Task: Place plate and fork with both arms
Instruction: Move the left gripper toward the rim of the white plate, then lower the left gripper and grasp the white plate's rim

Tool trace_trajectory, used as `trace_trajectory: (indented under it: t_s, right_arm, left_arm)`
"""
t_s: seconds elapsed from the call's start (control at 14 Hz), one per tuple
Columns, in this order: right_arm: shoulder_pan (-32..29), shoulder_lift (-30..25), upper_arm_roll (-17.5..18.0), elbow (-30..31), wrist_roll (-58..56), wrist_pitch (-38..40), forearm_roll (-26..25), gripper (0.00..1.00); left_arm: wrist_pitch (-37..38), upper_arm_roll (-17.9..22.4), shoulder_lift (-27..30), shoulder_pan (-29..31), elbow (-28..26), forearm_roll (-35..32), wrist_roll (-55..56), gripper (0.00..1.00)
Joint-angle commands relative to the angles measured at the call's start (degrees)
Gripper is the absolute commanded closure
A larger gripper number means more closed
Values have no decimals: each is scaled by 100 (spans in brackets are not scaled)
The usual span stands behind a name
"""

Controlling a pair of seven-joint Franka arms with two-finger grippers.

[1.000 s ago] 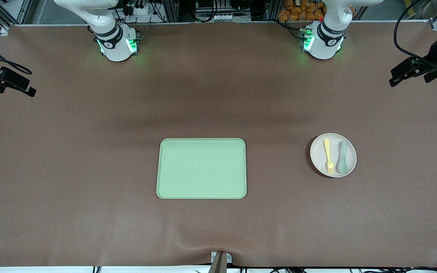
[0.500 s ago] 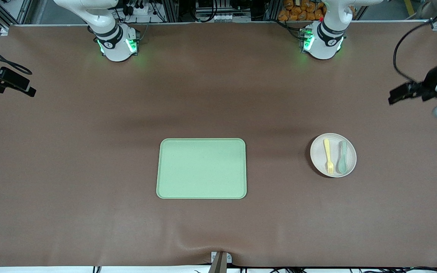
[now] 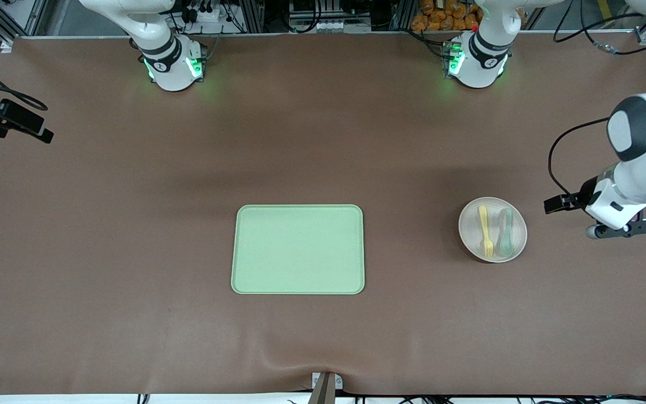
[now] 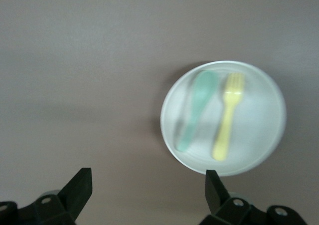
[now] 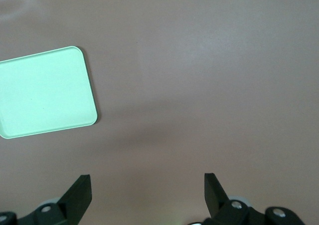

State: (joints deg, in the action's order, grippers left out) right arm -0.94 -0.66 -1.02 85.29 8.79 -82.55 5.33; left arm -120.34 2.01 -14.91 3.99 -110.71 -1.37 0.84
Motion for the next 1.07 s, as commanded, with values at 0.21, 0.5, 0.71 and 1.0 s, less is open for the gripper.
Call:
trace_trajectory:
  t_s: [0.21, 0.5, 0.71, 1.0]
  right_arm:
    - [-20, -39, 23, 6, 35, 37, 12, 0]
    - [-20, -39, 23, 6, 35, 46, 12, 0]
    - [-38, -39, 23, 14, 17, 72, 12, 0]
    - [-29, -31, 14, 6, 0, 55, 29, 0]
  left_arm:
    - [-841, -78, -960, 260, -12, 682, -488, 21]
    - [-1219, -174, -1250, 269, -47, 708, -488, 30]
    - [-1667, -235, -1444, 278, -153, 708, -488, 36]
    - [-1730, -253, -1567, 287, -153, 936, -488, 49]
